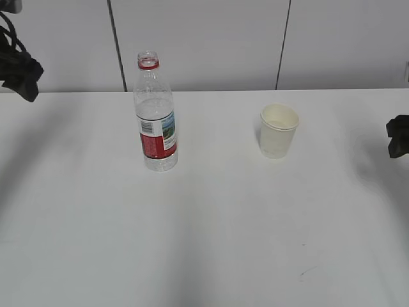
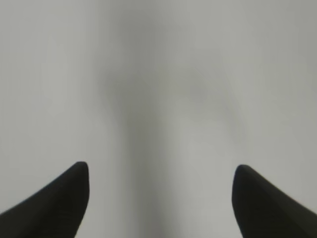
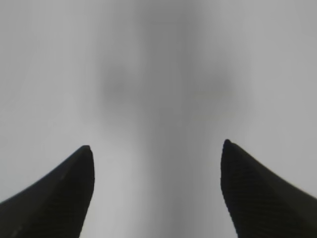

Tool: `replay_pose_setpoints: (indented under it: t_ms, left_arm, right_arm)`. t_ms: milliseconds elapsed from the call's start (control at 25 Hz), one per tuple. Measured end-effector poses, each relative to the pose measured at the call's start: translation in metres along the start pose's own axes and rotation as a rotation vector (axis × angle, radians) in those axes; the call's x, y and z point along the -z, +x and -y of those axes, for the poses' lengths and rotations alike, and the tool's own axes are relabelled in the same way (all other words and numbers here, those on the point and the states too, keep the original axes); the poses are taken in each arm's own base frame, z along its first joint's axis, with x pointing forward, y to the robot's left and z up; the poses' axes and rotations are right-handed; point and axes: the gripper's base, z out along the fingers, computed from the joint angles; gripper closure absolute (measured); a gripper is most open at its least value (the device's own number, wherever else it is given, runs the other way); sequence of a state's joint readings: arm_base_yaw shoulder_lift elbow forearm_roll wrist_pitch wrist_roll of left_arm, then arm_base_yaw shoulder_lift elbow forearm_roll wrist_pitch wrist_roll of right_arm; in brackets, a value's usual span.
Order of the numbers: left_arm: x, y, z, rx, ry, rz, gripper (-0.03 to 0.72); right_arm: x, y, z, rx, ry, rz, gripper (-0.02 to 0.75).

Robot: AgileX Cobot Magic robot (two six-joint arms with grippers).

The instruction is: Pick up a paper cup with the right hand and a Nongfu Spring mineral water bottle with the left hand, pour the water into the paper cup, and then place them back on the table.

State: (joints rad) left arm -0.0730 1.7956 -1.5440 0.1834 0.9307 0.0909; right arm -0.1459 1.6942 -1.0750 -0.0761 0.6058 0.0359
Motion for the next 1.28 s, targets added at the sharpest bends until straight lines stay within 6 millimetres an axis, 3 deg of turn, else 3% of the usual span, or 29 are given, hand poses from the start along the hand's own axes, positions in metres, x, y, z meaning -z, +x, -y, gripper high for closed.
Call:
replay_pose_setpoints:
  t_ms: [360,560,800,960,1280]
  left_arm:
    - [0.016,0.014,0.0,0.025,0.04,-0.228,0.159]
    - [0.025,0.013,0.005,0.058,0.095,-0.209,0.159]
    - [0.052,0.015,0.0,0.065,0.084,-0.15,0.159]
    - [0.074,0.017,-0.002,0.071,0.075,-0.101,0.16]
    - [0.107,0.024,-0.007,0.083,0.055,-0.025,0.16]
  right_arm:
    - [0.044,-0.026,-0.006,0.092,-0.101,-0.158,0.151]
    - [0.069,-0.036,-0.005,0.159,-0.127,-0.22,0.151]
    - [0.093,-0.056,-0.007,0.163,-0.158,-0.139,0.152]
    - [0.097,-0.058,-0.02,0.14,-0.246,-0.126,0.153]
    - [0.101,-0.053,-0.068,0.309,-0.305,-0.125,0.153]
